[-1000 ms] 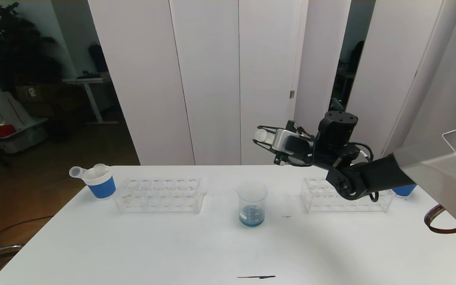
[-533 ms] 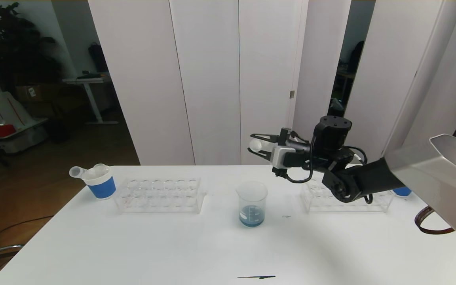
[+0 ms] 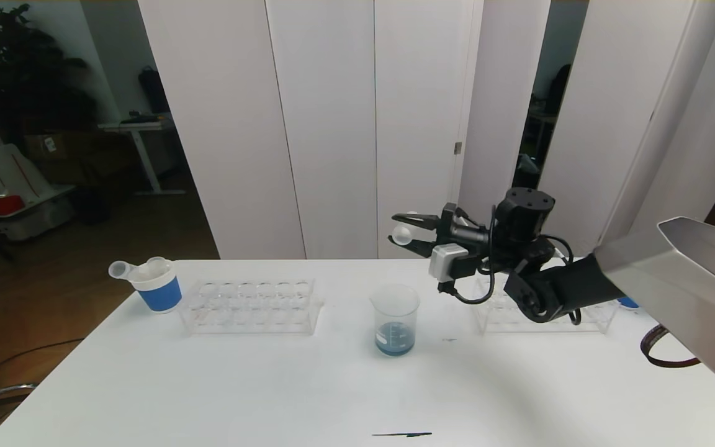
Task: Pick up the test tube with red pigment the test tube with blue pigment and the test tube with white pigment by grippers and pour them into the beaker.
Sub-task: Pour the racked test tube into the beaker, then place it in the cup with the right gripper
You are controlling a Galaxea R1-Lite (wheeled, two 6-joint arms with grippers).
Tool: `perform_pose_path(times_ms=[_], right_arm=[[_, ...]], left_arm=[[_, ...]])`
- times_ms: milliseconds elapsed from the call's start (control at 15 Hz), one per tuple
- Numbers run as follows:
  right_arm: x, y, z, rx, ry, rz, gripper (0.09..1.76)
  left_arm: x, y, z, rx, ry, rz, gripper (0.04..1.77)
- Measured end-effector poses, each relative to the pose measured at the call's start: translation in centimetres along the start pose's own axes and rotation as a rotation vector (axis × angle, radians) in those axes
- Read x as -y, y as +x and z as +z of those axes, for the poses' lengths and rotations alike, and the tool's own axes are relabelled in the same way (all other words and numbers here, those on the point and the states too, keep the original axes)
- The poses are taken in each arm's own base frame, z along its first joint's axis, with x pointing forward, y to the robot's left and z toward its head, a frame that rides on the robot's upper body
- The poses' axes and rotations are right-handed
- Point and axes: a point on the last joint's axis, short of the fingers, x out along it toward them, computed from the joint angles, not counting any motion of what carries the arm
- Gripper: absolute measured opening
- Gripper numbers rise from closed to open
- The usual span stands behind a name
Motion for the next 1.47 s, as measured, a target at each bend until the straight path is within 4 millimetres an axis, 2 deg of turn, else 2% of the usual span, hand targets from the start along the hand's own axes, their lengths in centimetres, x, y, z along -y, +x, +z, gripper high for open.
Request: perform_pose_path(times_ms=[400, 1000, 1467], right_arm=[[-1.3, -0.1, -0.9, 0.016, -0.088, 0.023, 0.59], [-1.4, 0.1, -1.7, 0.012, -0.187, 0.015, 0.59], [-0.7, 0.6, -1.9, 0.039, -0.28, -0.009, 0.59]], left_arm=[[0.0, 0.0, 0.0, 0.0, 0.0, 0.0, 1.75], [0.0, 0.0, 0.0, 0.0, 0.0, 0.0, 1.75], [0.0, 0.0, 0.0, 0.0, 0.0, 0.0, 1.75]])
